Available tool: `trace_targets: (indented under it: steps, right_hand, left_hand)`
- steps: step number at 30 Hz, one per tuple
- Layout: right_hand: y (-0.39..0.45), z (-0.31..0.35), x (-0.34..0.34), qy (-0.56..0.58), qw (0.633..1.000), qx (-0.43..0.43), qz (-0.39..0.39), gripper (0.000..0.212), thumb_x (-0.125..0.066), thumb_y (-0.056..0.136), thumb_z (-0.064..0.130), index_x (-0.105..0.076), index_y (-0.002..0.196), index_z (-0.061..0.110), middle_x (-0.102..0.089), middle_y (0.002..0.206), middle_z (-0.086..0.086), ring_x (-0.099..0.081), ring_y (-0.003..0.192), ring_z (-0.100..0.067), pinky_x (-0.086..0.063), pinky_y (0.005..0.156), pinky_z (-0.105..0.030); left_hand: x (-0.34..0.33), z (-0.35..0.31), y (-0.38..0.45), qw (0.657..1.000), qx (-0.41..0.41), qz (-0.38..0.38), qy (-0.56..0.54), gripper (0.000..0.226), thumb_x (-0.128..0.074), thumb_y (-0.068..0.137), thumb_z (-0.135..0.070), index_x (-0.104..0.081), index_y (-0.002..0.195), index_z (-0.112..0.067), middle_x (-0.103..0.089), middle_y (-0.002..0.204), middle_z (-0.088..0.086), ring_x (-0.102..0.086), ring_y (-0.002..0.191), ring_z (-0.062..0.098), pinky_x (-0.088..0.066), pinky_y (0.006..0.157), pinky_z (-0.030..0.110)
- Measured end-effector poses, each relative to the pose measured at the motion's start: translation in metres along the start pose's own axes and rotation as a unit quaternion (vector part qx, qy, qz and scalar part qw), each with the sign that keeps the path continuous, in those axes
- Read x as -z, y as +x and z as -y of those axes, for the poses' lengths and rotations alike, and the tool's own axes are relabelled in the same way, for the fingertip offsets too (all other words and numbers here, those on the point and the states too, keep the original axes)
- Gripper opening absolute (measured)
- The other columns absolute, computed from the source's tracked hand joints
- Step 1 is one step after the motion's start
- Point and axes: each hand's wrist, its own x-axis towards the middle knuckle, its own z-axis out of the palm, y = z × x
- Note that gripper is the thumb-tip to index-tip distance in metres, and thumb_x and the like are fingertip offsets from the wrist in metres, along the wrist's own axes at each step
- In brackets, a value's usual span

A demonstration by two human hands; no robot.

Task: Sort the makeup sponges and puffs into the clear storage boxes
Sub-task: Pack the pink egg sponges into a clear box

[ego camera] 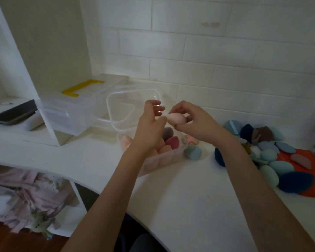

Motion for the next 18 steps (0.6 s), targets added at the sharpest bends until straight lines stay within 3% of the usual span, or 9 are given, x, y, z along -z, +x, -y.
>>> trace_targets:
  steps: [3, 7, 11, 13, 16, 18]
  right_hand:
    - [0.0, -0.008, 0.01, 0.003, 0.999, -0.04, 0.0, 0.032, -0.07, 0.079, 0.013, -0.054, 0.104, 0.026, -0.057, 0.109, 0.009, -0.06, 0.089, -0.01, -0.053, 0.066, -0.023]
    - [0.0, -0.014, 0.016, -0.038, 0.997, -0.064, 0.003, 0.03, -0.073, 0.075, 0.019, -0.058, 0.097, 0.033, -0.059, 0.105, 0.013, -0.062, 0.085, -0.012, -0.056, 0.074, -0.034]
    - [0.0, -0.01, 0.021, 0.082, 0.992, -0.094, 0.028, 0.033, -0.062, 0.083, 0.012, -0.056, 0.108, 0.032, -0.061, 0.105, 0.002, -0.066, 0.09, -0.016, -0.058, 0.074, -0.027]
    - [-0.002, -0.008, 0.022, 0.097, 0.991, -0.082, 0.05, 0.033, -0.06, 0.082, 0.007, -0.061, 0.103, 0.033, -0.063, 0.102, -0.003, -0.068, 0.09, -0.018, -0.059, 0.077, -0.029]
    - [-0.005, -0.006, 0.022, 0.045, 0.992, -0.069, 0.094, 0.03, -0.065, 0.078, 0.007, -0.065, 0.094, 0.032, -0.069, 0.097, 0.0, -0.068, 0.089, -0.019, -0.058, 0.076, -0.029]
    - [-0.005, -0.006, 0.02, -0.032, 0.99, -0.078, 0.115, 0.031, -0.068, 0.071, 0.014, -0.064, 0.091, 0.038, -0.071, 0.09, 0.008, -0.068, 0.086, -0.017, -0.056, 0.081, -0.036]
  left_hand:
    - [0.0, 0.009, 0.001, 0.979, -0.029, 0.035, 0.196, 0.029, -0.064, 0.076, -0.011, -0.056, 0.099, -0.027, -0.054, 0.101, -0.01, -0.05, 0.104, 0.017, -0.042, 0.083, 0.029]
    - [-0.003, 0.007, -0.002, 0.937, -0.04, 0.106, 0.329, 0.017, -0.066, 0.076, -0.029, -0.063, 0.091, -0.036, -0.058, 0.09, -0.016, -0.045, 0.098, 0.014, -0.029, 0.082, 0.032]
    - [-0.006, 0.008, -0.002, 0.911, -0.052, 0.115, 0.393, 0.02, -0.067, 0.077, -0.036, -0.067, 0.097, -0.035, -0.051, 0.09, -0.011, -0.037, 0.092, 0.015, -0.022, 0.076, 0.032]
    - [-0.009, 0.008, -0.002, 0.908, -0.048, 0.114, 0.401, 0.019, -0.068, 0.077, -0.033, -0.067, 0.096, -0.033, -0.047, 0.088, -0.009, -0.038, 0.092, 0.017, -0.023, 0.075, 0.032]
    - [-0.01, 0.01, 0.0, 0.909, -0.032, 0.1, 0.404, 0.023, -0.072, 0.074, -0.033, -0.067, 0.096, -0.029, -0.048, 0.093, -0.004, -0.042, 0.096, 0.021, -0.027, 0.076, 0.034]
    - [-0.008, 0.013, 0.001, 0.916, -0.019, 0.072, 0.394, 0.021, -0.069, 0.079, -0.033, -0.068, 0.098, -0.026, -0.047, 0.097, -0.002, -0.042, 0.099, 0.021, -0.029, 0.078, 0.033]
